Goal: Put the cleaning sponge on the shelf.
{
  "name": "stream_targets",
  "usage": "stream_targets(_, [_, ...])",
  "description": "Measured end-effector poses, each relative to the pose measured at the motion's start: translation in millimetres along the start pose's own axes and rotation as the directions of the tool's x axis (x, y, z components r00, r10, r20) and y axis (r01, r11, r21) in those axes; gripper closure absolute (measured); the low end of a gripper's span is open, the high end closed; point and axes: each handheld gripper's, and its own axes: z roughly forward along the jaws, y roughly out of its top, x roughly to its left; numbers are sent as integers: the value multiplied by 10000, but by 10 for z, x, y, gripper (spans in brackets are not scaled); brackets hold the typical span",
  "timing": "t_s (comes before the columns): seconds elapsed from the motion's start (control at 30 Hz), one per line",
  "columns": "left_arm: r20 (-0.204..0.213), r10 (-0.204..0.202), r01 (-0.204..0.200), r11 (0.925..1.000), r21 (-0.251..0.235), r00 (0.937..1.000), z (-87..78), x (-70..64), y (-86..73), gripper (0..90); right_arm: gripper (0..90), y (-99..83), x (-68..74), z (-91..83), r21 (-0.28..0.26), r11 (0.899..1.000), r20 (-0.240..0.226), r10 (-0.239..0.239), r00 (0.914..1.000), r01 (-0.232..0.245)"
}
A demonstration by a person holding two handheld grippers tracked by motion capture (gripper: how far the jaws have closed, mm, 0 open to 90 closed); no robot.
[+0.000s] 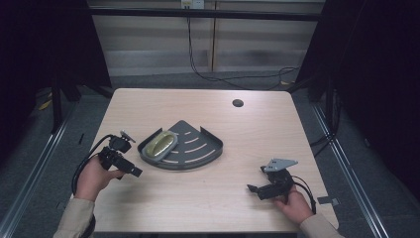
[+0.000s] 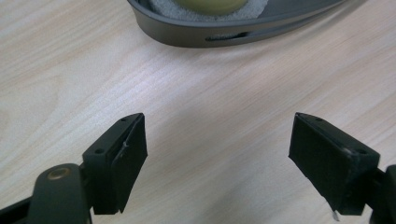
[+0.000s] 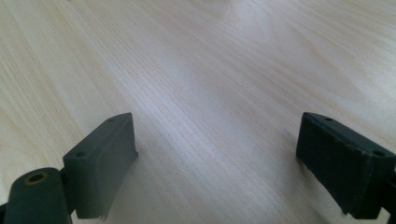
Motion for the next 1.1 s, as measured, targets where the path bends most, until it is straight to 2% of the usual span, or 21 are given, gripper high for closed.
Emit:
stream_targets(0.23, [127,-71,71,10000,-25,9999,74,34,-106,188,115,0,0,-1,2,10000,-4,-3,10000,3])
stream_targets(0.63, [74,-255,255,9996,-100,9996,219,78,-286,188,115,0,-1,0,0,10000,-3,-8,10000,8])
stream_targets(0.83, [7,-67,67,9999,-89,10000,253,77,-330,188,115,0,0,0,3,10000,-6,-1,10000,1])
stream_targets(1.1, [-115,-128,126,9998,-151,9999,294,88,-404,172,115,0,-1,0,1,10000,-4,-6,10000,6])
